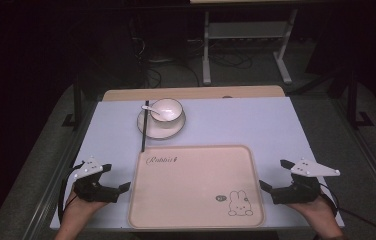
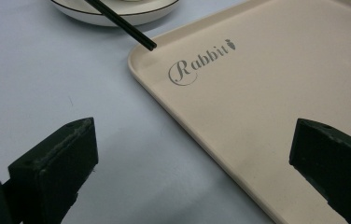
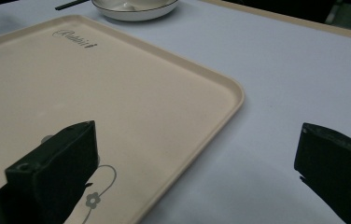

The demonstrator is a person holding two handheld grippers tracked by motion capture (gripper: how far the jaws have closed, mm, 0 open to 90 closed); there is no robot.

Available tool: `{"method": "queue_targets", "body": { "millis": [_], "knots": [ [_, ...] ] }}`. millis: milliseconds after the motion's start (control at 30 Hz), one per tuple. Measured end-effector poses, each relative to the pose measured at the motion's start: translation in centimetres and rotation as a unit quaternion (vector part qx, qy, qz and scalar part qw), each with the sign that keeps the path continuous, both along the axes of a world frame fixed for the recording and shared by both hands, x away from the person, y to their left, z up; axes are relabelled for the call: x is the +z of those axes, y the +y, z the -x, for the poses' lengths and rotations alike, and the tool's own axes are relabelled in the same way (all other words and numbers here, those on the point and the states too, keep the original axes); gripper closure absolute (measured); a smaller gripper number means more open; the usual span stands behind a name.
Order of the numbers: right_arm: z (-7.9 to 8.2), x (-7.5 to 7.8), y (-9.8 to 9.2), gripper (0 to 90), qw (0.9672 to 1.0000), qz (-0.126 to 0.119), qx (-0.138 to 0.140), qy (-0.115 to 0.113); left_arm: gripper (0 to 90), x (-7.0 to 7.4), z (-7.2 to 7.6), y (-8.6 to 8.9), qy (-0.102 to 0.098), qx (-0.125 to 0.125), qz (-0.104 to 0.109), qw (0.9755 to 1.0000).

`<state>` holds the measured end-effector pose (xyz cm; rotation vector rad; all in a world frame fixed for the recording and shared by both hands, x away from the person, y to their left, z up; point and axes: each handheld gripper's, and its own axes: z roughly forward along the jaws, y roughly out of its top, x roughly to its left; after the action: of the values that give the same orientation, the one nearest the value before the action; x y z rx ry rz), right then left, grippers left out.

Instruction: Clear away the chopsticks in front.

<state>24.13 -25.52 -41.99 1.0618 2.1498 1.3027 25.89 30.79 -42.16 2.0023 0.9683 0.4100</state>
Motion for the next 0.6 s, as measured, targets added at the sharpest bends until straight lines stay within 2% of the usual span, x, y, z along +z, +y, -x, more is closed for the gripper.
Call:
{"method": "queue_targets", "body": {
  "millis": [67, 167, 600],
  "knots": [
    [0.0, -0.1, 0.0, 0.0, 1.0000, 0.000, 0.000, 0.002, 0.3, 0.1, -0.1, -0.1, -0.002, 0.001, -0.010, 1.0000],
    [0.0, 0.0, 0.1, 0.0, 1.0000, 0.000, 0.000, 0.000, 0.3, 0.2, -0.3, -0.2, -0.001, 0.002, -0.006, 1.0000],
    [-0.1, 0.0, 0.0, 0.0, 1.0000, -0.003, -0.005, -0.004, 0.3, 0.6, -1.9, -0.7, 0.003, 0.001, -0.021, 0.9998]
  ]
}}
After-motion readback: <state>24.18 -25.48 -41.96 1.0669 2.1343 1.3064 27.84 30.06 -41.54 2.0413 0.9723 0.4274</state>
